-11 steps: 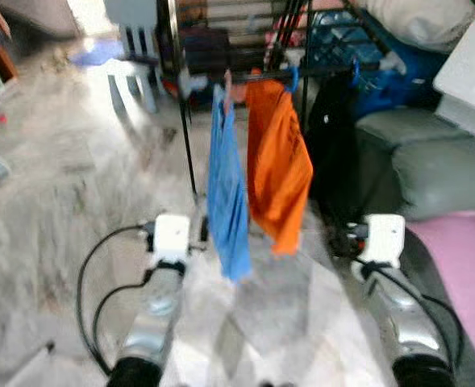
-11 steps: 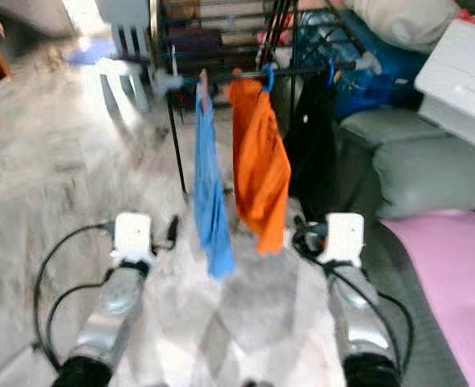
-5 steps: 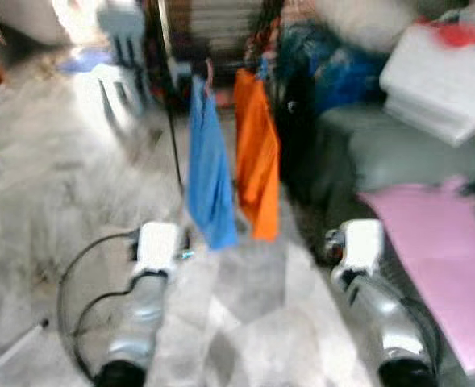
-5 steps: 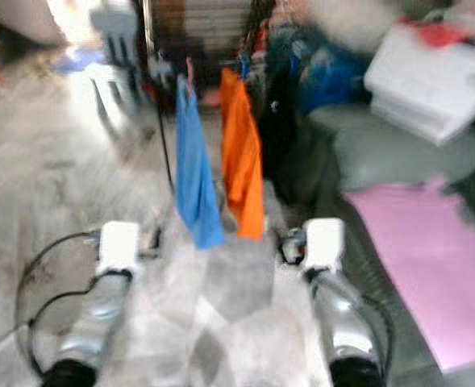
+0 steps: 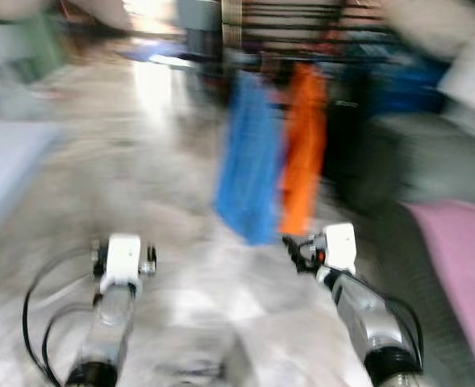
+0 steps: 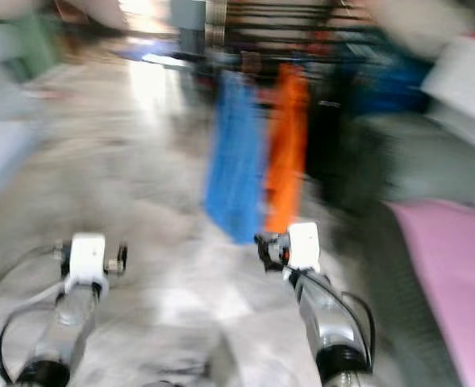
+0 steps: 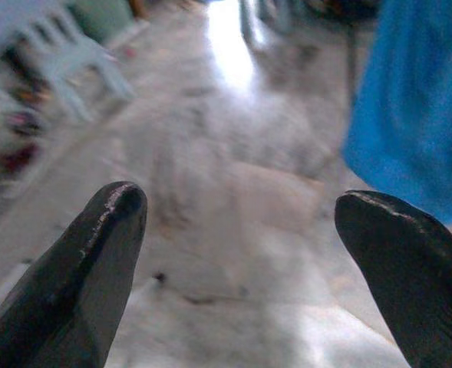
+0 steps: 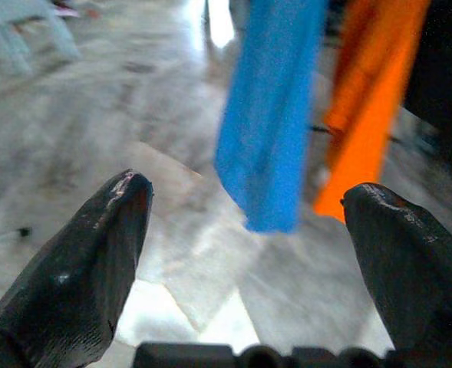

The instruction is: Hang hanger

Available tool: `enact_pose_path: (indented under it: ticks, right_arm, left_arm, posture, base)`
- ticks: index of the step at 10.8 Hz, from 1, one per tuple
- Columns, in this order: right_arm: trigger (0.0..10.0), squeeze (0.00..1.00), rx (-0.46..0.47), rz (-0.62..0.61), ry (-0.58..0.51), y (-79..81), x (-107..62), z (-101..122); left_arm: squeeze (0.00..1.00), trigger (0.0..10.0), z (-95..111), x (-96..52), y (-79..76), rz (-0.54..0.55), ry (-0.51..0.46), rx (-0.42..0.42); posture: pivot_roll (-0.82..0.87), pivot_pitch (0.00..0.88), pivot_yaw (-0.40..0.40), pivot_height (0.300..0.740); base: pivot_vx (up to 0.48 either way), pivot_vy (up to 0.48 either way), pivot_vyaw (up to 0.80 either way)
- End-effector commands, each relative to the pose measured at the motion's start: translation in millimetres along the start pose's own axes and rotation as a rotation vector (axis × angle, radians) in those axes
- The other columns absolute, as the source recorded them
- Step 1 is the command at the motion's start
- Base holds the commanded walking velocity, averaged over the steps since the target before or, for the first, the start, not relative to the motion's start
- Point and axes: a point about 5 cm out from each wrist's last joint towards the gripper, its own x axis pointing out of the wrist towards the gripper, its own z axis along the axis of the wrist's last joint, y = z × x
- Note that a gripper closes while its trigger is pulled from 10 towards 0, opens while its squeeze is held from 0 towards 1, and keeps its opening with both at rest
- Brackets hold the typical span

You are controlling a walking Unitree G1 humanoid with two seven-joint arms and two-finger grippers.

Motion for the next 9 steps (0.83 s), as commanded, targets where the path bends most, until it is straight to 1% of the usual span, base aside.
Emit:
enact_pose_path:
  ticks: [1, 2, 3, 4, 5, 6, 7, 8, 9]
  right_arm:
    - [10.0, 0.00, -0.018, -0.034, 0.014, -12.3, -1.7, -2.8]
    - [10.0, 0.00, -0.025, -0.078, 0.034, -24.3, 0.2, -2.6]
    - [10.0, 0.00, -0.027, -0.125, 0.065, -36.3, 0.8, -3.7]
    - [10.0, 0.00, -0.038, -0.163, 0.111, -46.1, 0.8, -6.9]
    - [10.0, 0.00, -0.044, -0.219, 0.147, -55.9, -1.9, -11.3]
    - [10.0, 0.00, 0.009, -0.260, 0.216, -61.7, -7.5, -23.8]
    - [10.0, 0.00, 0.044, -0.278, 0.279, -62.5, -12.1, -35.5]
    - [10.0, 0.00, 0.070, -0.269, 0.361, -57.3, -18.5, -52.7]
    - [10.0, 0.00, 0.072, -0.248, 0.413, -51.8, -23.9, -65.7]
  left_arm:
    - [0.00, 10.0, -9.1, -0.5, -3.0, -0.014, 0.041, 0.023]
    - [0.00, 10.0, -16.9, 3.1, 4.2, -0.003, 0.107, 0.038]
    - [0.00, 10.0, -26.8, 4.9, 10.0, -0.017, 0.206, 0.032]
    - [0.00, 10.0, -32.5, 6.0, 15.0, -0.040, 0.268, 0.038]
    - [0.00, 10.0, -39.7, 4.3, 26.9, -0.025, 0.319, 0.097]
    - [0.00, 10.0, -46.3, 1.7, 33.1, -0.022, 0.373, 0.074]
    - [0.00, 10.0, -52.0, -0.9, 34.0, -0.054, 0.422, 0.065]
    - [0.00, 10.0, -64.5, -8.9, 31.7, -0.103, 0.495, 0.054]
    - [0.00, 10.0, -74.2, -16.0, 29.6, -0.121, 0.545, 0.019]
  posture:
    - [-0.01, 0.030, -0.005, 0.740]
    - [-0.01, 0.015, 0.000, 0.740]
    - [-0.01, 0.000, 0.003, 0.740]
    - [0.00, 0.000, 0.004, 0.740]
    - [0.01, 0.000, 0.003, 0.740]
    - [0.02, 0.000, 0.003, 0.740]
    - [0.02, 0.000, 0.000, 0.740]
    - [0.02, 0.000, -0.006, 0.740]
    - [0.02, 0.000, -0.010, 0.740]
  base:
    - [0.000, 0.000, 0.00]
    - [0.000, 0.000, 0.00]
    - [0.000, 0.000, 0.00]
    - [0.000, 0.000, 0.00]
    - [0.000, 0.000, 0.00]
    - [0.000, 0.000, 0.00]
    - [0.000, 0.000, 0.00]
    - [0.000, 0.000, 0.00]
    - [0.000, 0.000, 0.00]
